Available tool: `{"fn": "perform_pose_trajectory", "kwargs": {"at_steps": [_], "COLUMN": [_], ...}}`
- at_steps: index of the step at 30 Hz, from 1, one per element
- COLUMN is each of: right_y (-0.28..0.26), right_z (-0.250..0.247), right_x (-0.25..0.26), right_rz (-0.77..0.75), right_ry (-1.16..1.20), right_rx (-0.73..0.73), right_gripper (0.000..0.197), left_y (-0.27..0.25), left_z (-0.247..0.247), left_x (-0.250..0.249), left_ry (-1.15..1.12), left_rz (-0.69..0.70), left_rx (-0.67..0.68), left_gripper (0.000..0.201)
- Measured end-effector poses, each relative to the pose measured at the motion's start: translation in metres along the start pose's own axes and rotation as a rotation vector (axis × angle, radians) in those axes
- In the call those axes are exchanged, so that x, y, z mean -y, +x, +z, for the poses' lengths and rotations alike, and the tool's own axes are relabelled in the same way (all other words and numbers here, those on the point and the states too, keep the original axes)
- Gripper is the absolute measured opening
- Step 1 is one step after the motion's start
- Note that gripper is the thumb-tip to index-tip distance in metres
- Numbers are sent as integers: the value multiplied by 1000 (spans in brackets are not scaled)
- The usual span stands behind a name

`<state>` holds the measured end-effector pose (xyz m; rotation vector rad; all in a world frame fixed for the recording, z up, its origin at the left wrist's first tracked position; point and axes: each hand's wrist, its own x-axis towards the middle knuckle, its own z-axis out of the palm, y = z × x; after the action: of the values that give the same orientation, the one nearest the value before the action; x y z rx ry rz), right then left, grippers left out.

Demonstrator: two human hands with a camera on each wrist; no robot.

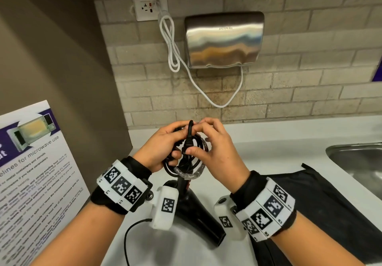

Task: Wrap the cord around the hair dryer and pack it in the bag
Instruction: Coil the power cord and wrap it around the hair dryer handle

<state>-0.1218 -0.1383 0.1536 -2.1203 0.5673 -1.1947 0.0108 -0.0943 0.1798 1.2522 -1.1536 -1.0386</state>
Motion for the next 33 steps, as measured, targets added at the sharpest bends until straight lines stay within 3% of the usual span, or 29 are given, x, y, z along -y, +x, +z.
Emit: {"fn": "perform_pose_trajectory", "kwargs": {"at_steps": [2,6,9,13,16,18,22,26,29,33], "right_y": [0,2,3,6,6,4,3,2,1,3], "right_z": [4,8,13,17,13,12,11,15,21,16], "right_x": [-1,-3,-8,-18,-18,-16,-19,-20,-22,-22], "right_rz": [-8,67,60,103,141,122,93,101,133,280], "right_ry": [31,97,21,35,24,45,25,20,11,-1], "right_rx": [-4,-57,-74,-118,13,102,58,16,-34,73], "right_gripper": [29,52,51,41,40,50,45,44,57,69], "left_y": [0,-3,-4,-3,-2,-1,2,1,0,2], "left_z": [-1,-3,-4,0,-1,-5,-7,-5,-5,-9], "left_x": [1,3,3,5,5,5,7,10,12,13], "left_ry": [-10,16,71,148,192,204,221,203,152,199], "left_rz": [-4,23,37,100,119,117,106,126,154,200], "left_rx": [16,39,6,66,97,77,52,39,5,7], "left_gripper": [20,33,33,36,42,42,42,28,17,16]}}
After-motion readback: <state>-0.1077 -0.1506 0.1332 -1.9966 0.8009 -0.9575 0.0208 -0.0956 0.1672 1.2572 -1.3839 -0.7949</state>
